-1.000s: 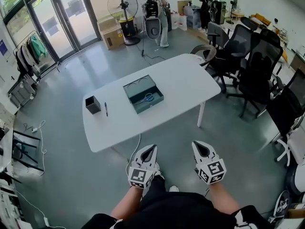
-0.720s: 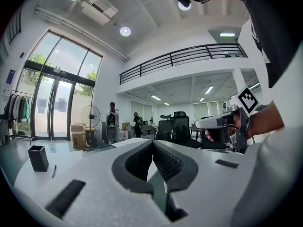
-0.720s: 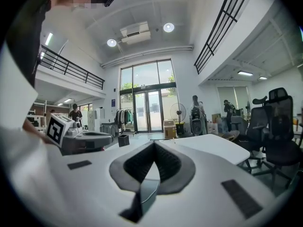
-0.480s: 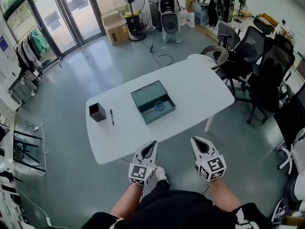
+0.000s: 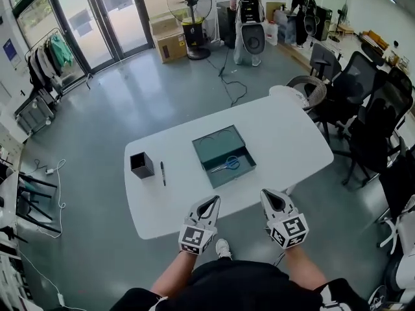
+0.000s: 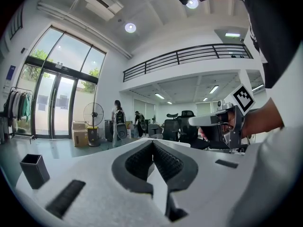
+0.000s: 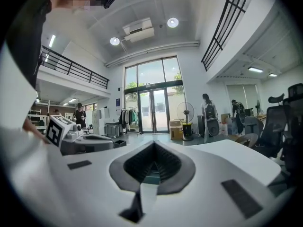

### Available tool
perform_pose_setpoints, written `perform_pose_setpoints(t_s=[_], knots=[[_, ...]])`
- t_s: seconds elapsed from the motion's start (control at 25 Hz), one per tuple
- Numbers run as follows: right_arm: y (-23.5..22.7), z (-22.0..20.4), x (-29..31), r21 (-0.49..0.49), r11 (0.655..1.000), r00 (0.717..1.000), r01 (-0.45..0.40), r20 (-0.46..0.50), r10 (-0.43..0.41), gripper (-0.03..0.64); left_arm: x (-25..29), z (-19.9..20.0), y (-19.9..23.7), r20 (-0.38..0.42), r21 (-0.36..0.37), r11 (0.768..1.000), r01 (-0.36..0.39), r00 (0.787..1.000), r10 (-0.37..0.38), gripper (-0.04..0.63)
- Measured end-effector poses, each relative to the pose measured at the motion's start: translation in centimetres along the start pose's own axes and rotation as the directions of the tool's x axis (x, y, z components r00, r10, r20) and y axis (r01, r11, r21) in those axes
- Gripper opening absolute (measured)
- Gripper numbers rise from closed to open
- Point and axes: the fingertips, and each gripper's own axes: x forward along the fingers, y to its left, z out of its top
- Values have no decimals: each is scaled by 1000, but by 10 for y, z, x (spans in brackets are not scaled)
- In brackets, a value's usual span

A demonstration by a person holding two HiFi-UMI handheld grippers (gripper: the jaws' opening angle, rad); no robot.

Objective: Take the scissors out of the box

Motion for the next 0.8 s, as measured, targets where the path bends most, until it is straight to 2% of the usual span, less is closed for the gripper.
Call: perform_pose_setpoints(t_s=[0.16,0.52,0.68,0.8], knots=[[-2,6,27,-3,1000,1000,-7,3,7,5,9,3,25,-2,4,1000,-2,1000,2,12],[-18,-9,66,28,998,997,-48,-61,50,6,26,3,59,-13,14,999,-29,999,29,12],[-35,-8,89,27,996,994,-86,-67,87,6,42,1,71,-32,5,999,-52,998,52,12],[-48,-8,112,31,989,986,-144,-84,146,6,61,0,82,-38,33,996,-78,996,79,12]])
